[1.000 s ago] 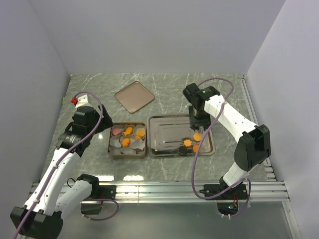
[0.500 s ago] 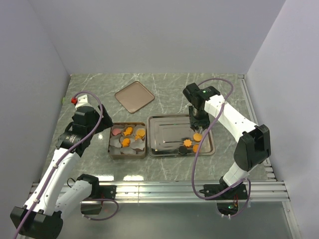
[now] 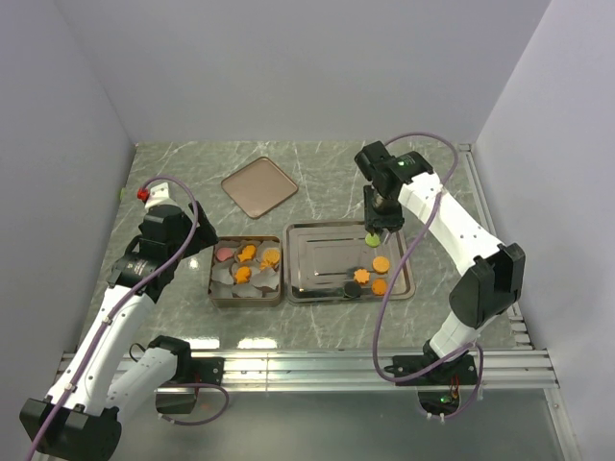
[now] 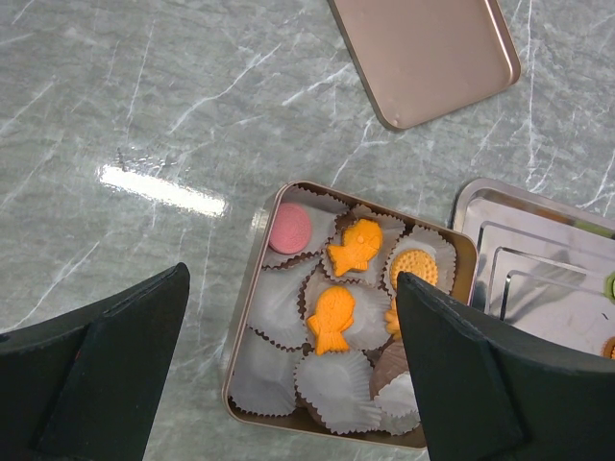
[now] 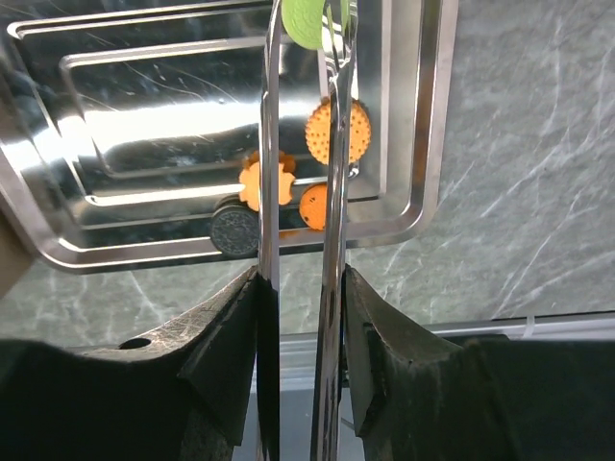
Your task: Pack the cookies
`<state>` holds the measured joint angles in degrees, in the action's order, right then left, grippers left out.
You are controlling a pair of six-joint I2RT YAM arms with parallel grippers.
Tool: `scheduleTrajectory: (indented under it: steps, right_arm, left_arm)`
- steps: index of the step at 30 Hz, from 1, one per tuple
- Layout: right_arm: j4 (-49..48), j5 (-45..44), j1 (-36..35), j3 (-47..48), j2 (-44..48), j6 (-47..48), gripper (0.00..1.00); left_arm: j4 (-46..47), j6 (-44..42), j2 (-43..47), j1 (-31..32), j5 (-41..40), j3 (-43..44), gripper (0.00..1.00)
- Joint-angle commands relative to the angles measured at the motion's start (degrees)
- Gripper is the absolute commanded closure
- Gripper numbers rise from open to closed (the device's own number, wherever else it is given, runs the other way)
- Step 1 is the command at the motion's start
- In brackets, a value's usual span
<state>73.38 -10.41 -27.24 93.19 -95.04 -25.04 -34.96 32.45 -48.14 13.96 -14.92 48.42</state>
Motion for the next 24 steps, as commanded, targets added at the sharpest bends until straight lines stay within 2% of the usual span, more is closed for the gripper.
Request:
scheduleTrajectory:
  steps: [1,8,18,24]
  right_arm:
    - [2.6,-0.6,0.3,3.1,1.6,-0.4,0.55]
    - [0.5,-1.4,0.4,-1.5,1.7,-0.2,0.44]
    - [-2.6,-1.2,0.3,-5.9,0.4,0.6,0.43]
    - [-3.5,-0.4,0.4,-5.0,-1.5,1.0,0.42]
  left_arm:
    - [0.9,0.6,0.5,0.2,-0.6,0.5,0.05]
    - [0.9,0.6,0.8,0.2,-0.6,0.4,0.05]
    - [0.6,0.8,1.2,0.2,-1.1,0.5,0.05]
    - [0.6,1.0,1.1,0.2,-1.4,0.5,0.05]
